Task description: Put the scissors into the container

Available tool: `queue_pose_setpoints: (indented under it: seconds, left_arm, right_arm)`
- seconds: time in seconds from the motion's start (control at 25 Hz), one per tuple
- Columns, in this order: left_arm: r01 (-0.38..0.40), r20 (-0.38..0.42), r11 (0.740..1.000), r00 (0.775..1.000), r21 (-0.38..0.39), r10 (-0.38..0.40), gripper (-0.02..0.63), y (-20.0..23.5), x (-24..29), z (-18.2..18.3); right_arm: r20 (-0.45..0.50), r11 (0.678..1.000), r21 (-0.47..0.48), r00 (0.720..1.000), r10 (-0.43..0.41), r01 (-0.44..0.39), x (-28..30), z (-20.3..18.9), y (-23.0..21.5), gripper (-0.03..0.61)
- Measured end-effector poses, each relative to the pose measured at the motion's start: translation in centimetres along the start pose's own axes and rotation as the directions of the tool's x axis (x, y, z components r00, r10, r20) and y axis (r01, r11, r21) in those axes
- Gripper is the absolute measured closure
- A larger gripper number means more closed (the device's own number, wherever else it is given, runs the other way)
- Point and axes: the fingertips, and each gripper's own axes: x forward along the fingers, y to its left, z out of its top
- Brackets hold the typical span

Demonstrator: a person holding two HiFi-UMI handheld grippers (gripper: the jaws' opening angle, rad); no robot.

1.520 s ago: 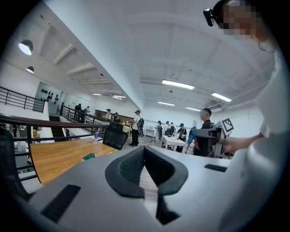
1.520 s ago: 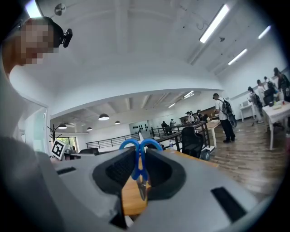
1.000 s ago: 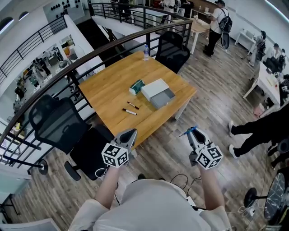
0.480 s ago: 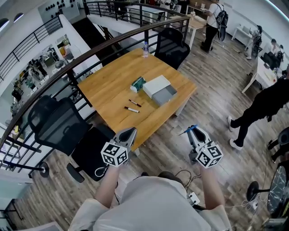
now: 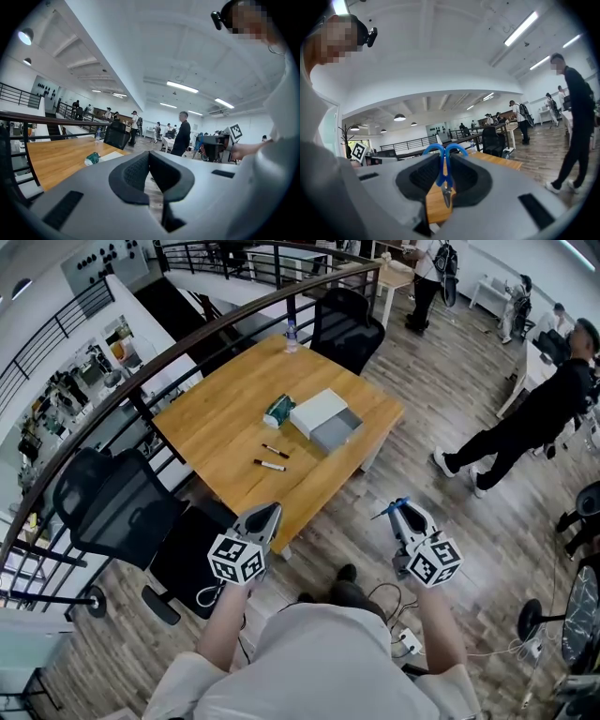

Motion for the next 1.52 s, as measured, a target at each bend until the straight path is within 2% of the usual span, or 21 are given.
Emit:
queue_pose_setpoints:
  seconds: [0.56,1.12,1.52]
  left_arm:
    - [-0.025,-0.043,1.000,0.999,-0.017,0.024,0.621,0.4,6.5,-0.4]
    - [-0.112,-0.074,0.993,0.991,-0.033,0.109,0.621,2.5,18.2,0.7]
    - [-0.171,-0.082,0.985,0.982,-0.032,0.168,0.621,2.4,25.4,1.6]
  right_arm:
    - [-0.028,0.999,0.028,0.999,0.038,-0.037,3.3,0.0,-5.9,0.499]
    - [-0.073,0.990,0.066,0.989,0.131,-0.127,11.4,1.2,-17.0,0.499]
    - [-0.099,0.981,0.076,0.977,0.188,-0.181,15.0,2.1,-24.4,0.499]
